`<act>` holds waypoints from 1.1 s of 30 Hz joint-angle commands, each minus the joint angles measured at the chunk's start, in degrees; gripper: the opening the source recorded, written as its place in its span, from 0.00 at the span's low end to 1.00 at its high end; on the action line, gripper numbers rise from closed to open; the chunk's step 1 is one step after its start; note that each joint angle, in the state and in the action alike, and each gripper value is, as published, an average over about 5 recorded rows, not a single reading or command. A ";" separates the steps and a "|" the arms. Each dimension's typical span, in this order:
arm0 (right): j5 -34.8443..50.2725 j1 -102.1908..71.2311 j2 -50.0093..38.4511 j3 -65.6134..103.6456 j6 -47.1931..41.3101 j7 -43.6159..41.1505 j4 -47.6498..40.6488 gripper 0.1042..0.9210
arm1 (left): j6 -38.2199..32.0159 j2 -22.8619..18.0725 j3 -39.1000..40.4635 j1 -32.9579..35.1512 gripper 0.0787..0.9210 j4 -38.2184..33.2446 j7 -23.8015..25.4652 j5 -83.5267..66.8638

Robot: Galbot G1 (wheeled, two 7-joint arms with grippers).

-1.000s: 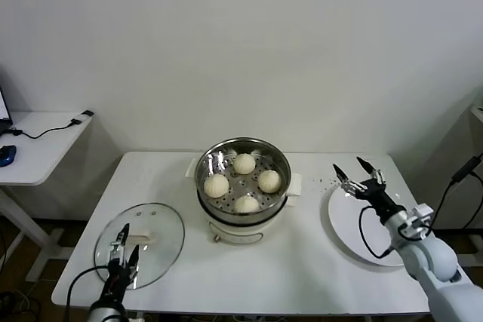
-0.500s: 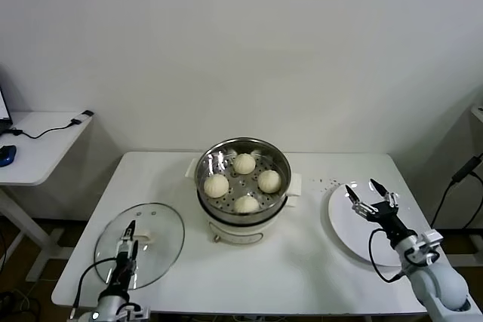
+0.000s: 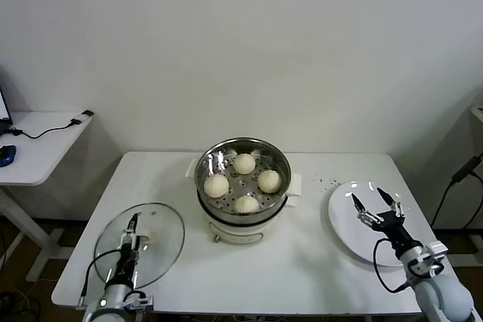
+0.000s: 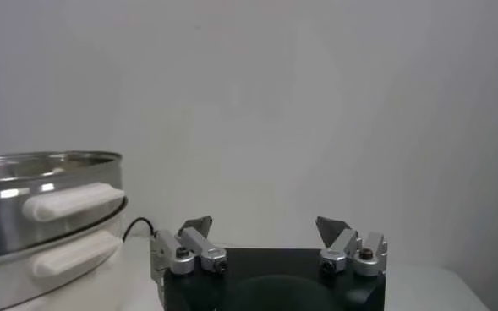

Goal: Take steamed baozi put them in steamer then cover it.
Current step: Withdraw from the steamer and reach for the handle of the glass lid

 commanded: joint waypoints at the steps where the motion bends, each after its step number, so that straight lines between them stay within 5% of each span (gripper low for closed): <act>1: -1.58 -0.86 0.88 0.56 0.34 -0.26 -0.08 0.88 | 0.55 0.33 0.25 -2.48 0.88 3.01 -2.05 -0.78; 8: -3.39 -1.17 1.91 0.41 0.95 -0.97 -0.61 0.88 | 0.13 0.61 0.13 -2.89 0.84 4.04 -1.94 -1.53; 28: -6.36 -1.00 3.45 0.24 2.39 -1.91 -1.68 0.88 | -0.34 0.81 0.92 -2.18 0.16 1.08 -0.90 -5.12; 33: -6.35 -0.96 3.46 0.36 2.55 -2.05 -1.86 0.88 | 1.06 1.83 1.59 -0.05 0.08 -4.40 -1.66 -8.66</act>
